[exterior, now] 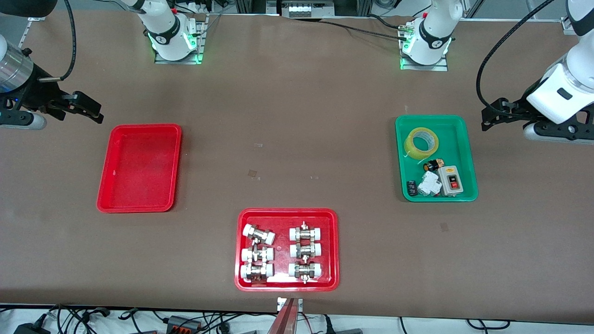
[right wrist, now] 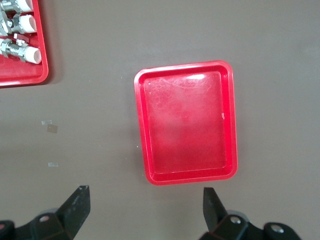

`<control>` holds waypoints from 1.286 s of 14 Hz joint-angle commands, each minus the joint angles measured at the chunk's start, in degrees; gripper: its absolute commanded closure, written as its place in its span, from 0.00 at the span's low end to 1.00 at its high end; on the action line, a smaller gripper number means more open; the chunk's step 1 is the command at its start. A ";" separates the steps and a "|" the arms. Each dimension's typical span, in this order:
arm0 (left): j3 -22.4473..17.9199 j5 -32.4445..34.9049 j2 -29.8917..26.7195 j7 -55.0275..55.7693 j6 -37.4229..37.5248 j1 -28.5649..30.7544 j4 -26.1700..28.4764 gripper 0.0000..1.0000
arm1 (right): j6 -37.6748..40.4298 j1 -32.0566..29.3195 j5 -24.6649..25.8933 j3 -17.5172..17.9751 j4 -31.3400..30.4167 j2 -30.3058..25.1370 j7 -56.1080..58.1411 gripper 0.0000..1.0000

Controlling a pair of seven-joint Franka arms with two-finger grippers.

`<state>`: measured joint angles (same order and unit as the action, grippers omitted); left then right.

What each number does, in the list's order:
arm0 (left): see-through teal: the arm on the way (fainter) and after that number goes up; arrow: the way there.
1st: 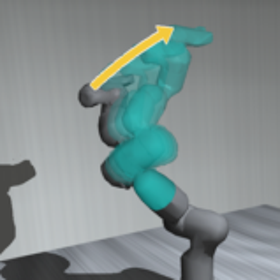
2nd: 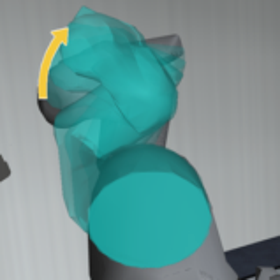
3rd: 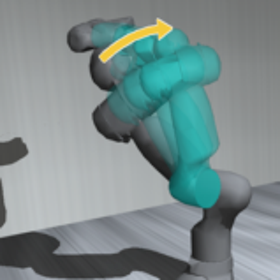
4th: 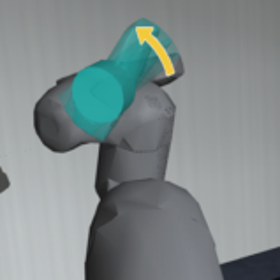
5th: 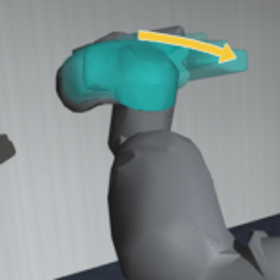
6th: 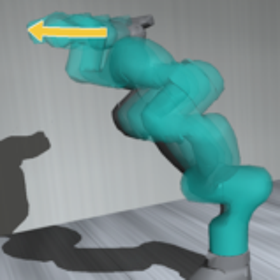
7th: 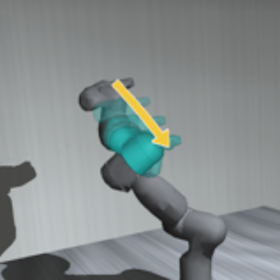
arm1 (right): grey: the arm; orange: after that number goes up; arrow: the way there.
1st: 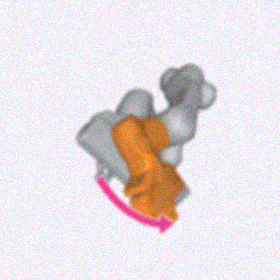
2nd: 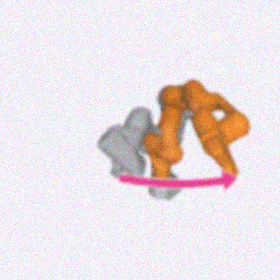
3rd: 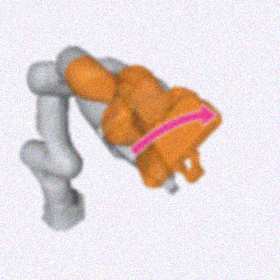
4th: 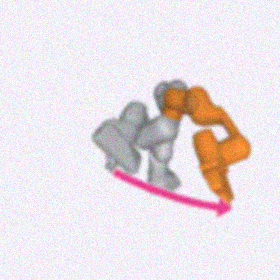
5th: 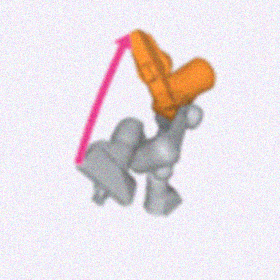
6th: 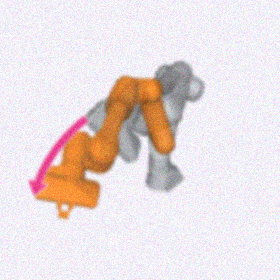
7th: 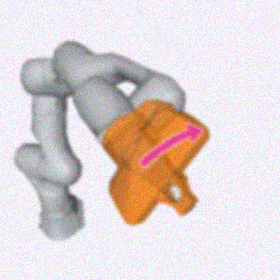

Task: Left arm passes tape to right arm into tray
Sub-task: 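Move the left gripper over the green tray toward the yellow tape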

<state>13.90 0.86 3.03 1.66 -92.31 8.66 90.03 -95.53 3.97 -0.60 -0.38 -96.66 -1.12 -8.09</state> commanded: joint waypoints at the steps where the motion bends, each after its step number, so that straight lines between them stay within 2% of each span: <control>1: -0.01 -1.39 -0.13 -0.87 2.65 0.66 -0.91 0.00 | 2.27 -0.19 0.26 0.12 0.42 -0.03 0.79 0.00; 8: 0.07 -1.39 0.14 -0.87 2.67 0.48 -1.09 0.00 | 2.98 -0.72 0.61 -0.15 6.12 2.25 0.97 0.00; 12: -0.36 -4.27 2.07 -0.78 1.88 0.66 -1.00 0.00 | 3.60 -0.11 0.34 -0.06 5.26 2.17 -0.52 0.00; 16: -0.19 -3.58 2.86 -0.96 -3.56 0.66 5.22 0.00 | 4.56 -0.45 0.17 0.03 4.81 2.08 -0.53 0.00; 18: -0.10 -3.59 2.34 -1.13 -10.22 1.71 10.49 0.00 | 4.56 -0.63 0.08 -0.23 4.46 2.17 -0.26 0.00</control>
<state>13.54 -1.55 6.83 1.64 -97.46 9.04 95.28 -91.72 3.86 -0.61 -0.74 -92.28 1.07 -8.38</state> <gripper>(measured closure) 0.000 0.000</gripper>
